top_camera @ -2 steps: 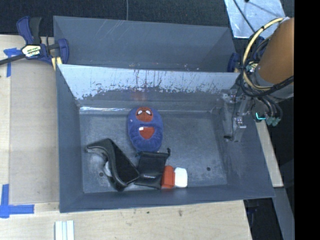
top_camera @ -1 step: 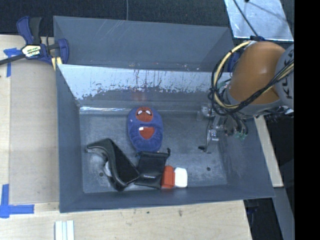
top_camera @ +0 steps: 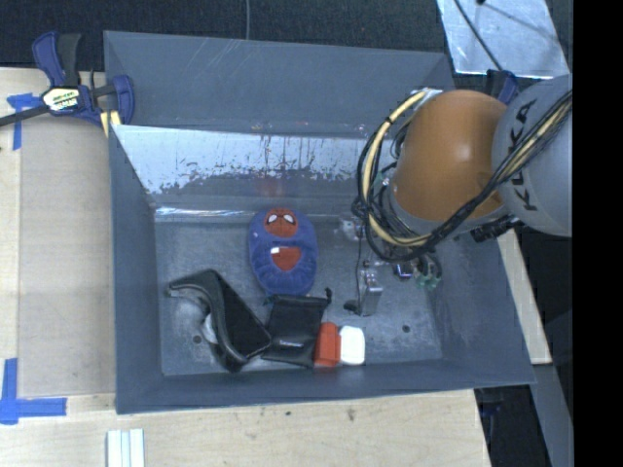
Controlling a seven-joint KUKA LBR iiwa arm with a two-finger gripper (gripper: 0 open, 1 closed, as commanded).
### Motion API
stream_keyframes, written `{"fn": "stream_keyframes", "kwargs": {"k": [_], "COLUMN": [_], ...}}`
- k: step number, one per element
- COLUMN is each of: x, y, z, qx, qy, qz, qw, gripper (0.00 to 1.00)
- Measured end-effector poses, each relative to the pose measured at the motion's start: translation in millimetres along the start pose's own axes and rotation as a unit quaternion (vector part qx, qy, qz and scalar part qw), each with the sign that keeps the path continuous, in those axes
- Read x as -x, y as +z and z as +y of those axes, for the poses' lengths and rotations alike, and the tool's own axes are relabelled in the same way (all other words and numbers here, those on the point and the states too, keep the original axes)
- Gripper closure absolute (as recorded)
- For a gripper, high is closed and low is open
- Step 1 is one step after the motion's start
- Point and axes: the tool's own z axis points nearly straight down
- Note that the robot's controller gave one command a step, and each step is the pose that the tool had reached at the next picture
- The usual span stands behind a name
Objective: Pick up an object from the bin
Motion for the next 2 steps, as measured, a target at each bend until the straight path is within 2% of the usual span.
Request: {"fn": "stream_keyframes", "kwargs": {"k": [1, 2], "x": [-47.0, -42.7], "y": [85.2, 80.7], "z": [14.3, 13.5], "qx": [-0.001, -0.002], "qy": [-0.031, -0.031], "qz": [0.0045, -0.002], "qw": [0.9995, 0.9995], "gripper": [0.0, 1.0]}}
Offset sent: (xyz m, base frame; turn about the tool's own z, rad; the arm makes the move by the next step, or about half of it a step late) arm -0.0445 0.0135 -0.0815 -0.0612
